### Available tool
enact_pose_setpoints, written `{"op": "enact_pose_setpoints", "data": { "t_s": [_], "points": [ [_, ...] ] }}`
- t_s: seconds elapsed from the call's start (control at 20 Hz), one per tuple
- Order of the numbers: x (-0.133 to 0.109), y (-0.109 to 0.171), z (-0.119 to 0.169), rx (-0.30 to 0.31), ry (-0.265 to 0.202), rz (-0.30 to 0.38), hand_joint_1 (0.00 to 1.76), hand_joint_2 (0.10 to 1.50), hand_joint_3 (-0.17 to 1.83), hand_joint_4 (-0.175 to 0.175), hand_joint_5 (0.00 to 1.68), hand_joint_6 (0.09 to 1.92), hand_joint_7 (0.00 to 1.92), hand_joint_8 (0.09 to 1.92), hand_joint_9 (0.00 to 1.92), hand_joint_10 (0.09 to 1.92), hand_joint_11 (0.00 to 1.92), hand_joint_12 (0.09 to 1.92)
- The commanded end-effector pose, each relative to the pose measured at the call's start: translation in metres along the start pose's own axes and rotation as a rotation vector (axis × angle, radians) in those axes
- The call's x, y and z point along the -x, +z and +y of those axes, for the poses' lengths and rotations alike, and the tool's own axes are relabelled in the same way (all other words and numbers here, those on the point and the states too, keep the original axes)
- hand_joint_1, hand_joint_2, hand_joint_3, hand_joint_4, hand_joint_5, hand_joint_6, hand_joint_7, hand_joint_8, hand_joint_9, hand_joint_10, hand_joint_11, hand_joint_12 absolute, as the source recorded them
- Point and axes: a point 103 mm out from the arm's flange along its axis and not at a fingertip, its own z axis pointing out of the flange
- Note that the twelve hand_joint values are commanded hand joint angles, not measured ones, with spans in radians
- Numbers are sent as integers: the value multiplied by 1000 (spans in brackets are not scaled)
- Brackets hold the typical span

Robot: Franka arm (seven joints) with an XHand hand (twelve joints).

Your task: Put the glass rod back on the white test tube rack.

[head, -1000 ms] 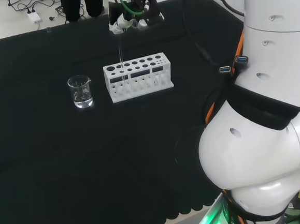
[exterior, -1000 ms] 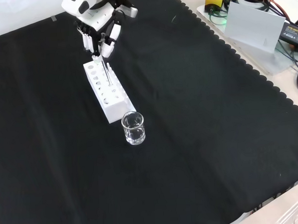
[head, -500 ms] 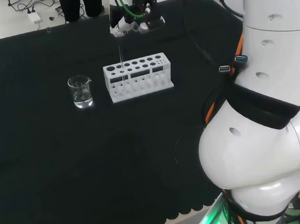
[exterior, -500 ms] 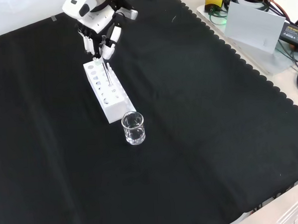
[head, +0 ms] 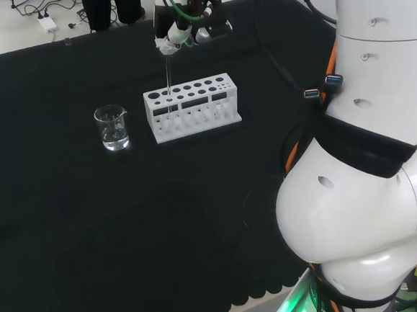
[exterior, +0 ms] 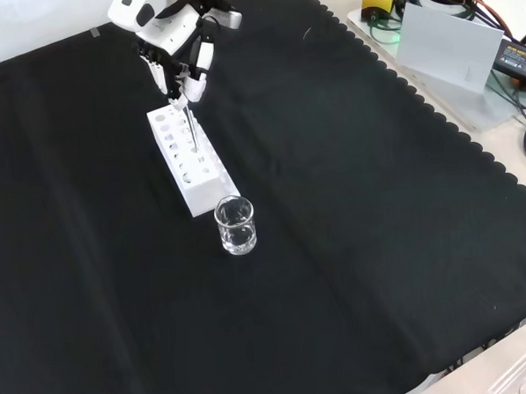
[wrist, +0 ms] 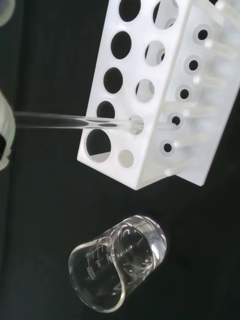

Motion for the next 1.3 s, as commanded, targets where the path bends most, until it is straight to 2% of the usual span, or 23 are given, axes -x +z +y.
{"op": "enact_pose_setpoints", "data": {
  "t_s": [0.05,0.5,1.3],
  "points": [
    [-5,-2,0,-14,-7,-6,1306,944,-175,-175,915,685,1145,655,1734,328,1800,385],
    [-10,-7,-2,-24,-5,-42,1317,923,-175,-175,750,728,1014,694,1783,189,1826,372],
    [-12,-21,-10,-14,-9,-30,1331,915,-175,-175,732,722,990,695,1796,179,1852,388]
  ]
}}
